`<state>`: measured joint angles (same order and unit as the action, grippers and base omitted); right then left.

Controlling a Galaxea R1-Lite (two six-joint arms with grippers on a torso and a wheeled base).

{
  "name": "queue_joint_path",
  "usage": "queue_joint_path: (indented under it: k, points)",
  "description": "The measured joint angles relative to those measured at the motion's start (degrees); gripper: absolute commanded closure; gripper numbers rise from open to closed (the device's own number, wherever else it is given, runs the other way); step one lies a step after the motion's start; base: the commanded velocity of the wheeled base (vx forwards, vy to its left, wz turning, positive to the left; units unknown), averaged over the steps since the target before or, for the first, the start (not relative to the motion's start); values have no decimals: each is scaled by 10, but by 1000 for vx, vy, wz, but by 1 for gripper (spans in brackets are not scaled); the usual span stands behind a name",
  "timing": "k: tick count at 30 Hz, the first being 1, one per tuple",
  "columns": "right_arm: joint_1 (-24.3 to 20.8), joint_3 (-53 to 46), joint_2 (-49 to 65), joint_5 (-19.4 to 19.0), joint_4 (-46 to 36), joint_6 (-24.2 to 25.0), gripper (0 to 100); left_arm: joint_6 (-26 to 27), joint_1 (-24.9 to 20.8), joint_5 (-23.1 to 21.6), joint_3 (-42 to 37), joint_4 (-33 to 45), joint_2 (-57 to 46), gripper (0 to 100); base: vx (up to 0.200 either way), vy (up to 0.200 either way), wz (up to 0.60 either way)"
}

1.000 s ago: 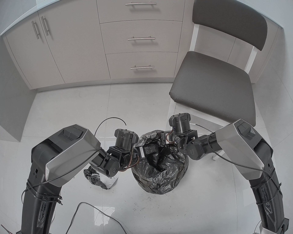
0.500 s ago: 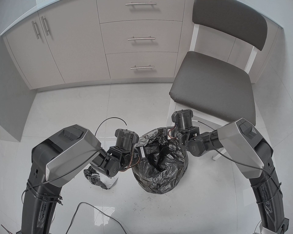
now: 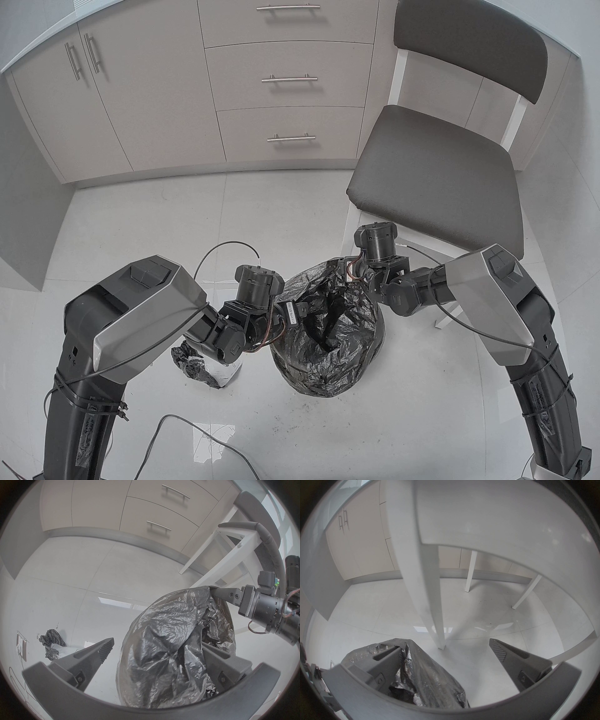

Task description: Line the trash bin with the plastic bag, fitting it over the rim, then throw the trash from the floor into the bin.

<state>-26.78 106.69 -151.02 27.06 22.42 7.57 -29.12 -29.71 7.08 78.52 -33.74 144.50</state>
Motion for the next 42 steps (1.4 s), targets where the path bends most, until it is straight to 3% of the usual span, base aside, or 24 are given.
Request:
queue_joint_path:
  k: [9,35,39,42]
  points:
    - [13,51,-32,0,-30,8,0,1,-2,0,-4,0,-2,0,0,0,0]
    - [31,51,-49,-6,-69,13,0,1,-1,0,-4,-1,-1,0,0,0,0]
    - [30,51,-38,-25,-83,15,0,1,0,0,-4,-1,-1,0,0,0,0]
    - [27,47,-17,-60,-118,15,0,0,1,0,-4,-1,0,0,0,0,0]
